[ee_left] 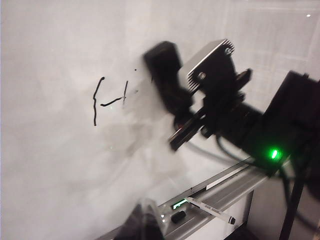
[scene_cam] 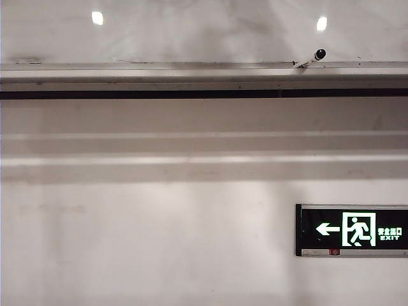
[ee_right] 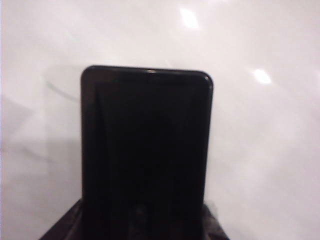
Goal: Wipe the whiteboard clean using the black magnetic whiteboard eraser attached to the whiteboard.
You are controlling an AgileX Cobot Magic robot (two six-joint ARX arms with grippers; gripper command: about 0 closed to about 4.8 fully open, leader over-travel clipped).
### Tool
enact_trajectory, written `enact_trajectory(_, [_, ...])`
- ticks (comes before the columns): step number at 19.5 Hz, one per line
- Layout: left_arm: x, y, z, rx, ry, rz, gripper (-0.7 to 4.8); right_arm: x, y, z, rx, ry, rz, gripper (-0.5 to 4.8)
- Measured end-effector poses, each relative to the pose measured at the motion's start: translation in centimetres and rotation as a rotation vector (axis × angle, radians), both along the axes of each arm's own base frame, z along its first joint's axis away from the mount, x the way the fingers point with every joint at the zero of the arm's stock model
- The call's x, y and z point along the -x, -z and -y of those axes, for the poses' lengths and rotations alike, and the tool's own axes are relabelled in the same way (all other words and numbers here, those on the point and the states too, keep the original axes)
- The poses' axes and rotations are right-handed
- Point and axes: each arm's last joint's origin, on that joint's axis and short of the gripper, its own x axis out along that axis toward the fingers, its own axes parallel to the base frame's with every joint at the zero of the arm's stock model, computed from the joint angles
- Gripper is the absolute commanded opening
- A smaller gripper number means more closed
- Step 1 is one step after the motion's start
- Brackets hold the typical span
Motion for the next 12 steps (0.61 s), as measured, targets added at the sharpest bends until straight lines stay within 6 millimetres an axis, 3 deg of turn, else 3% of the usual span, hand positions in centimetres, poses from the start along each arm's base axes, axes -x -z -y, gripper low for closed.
enact_trajectory(3, [0.0, 0.1, 0.0, -0.003, 0.003, -0.009, -0.05, -0.7, 2.0, -2.4, 0.054, -0.069, -0.053, 1.65])
enact_trajectory(7, [0.0, 0.1, 0.0, -0.004, 0.003, -0.011, -0.06, -0.8, 3.0, -3.6, 0.107, -0.148, -0.092, 1.65])
enact_trajectory(12, [0.0, 0.1, 0.0, -0.004, 0.003, -0.011, -0.05, -1.5, 6.6, -6.3, 0.236, -0.304, -0.220, 1.47])
